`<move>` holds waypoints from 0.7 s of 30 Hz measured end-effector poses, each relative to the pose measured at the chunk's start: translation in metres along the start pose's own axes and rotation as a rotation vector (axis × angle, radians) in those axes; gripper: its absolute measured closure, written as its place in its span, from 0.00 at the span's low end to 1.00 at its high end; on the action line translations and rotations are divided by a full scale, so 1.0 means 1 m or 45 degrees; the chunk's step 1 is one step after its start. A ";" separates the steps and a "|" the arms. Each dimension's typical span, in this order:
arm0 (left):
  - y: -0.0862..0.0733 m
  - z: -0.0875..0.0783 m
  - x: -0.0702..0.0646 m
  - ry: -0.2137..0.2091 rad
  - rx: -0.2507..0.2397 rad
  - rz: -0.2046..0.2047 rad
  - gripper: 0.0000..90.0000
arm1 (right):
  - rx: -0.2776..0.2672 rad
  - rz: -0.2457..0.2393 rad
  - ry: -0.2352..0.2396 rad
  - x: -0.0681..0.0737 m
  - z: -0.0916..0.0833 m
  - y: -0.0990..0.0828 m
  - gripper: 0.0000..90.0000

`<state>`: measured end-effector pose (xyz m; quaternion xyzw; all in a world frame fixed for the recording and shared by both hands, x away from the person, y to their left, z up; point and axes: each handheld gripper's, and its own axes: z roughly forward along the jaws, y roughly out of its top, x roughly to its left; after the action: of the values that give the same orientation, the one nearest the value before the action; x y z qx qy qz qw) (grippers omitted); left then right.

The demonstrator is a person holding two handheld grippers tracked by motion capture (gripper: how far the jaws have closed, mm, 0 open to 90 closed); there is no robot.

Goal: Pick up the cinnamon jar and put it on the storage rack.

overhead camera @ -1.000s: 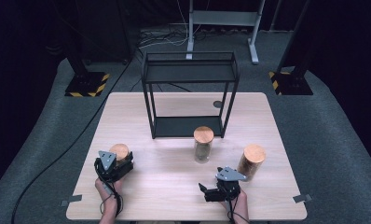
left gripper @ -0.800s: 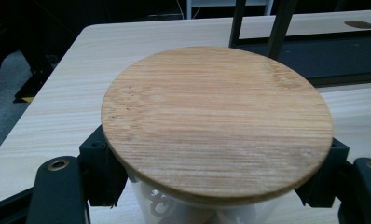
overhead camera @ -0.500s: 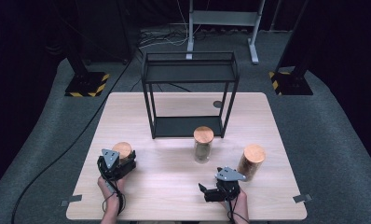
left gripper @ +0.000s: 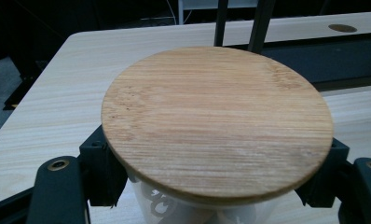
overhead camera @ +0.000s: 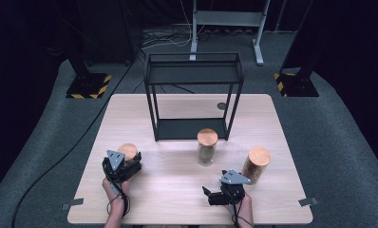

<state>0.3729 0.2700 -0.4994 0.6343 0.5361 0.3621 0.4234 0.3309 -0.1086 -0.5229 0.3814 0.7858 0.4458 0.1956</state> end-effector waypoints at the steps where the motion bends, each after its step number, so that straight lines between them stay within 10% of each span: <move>1: 0.000 0.000 -0.001 -0.002 0.000 0.000 0.28 | 0.000 0.000 -0.001 0.000 0.000 0.000 0.02; 21: 0.005 0.008 -0.014 -0.030 -0.001 0.018 0.28 | 0.001 -0.002 -0.007 0.000 0.000 0.000 0.02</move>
<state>0.3795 0.2552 -0.4975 0.6421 0.5264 0.3577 0.4273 0.3307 -0.1083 -0.5229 0.3822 0.7857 0.4443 0.1979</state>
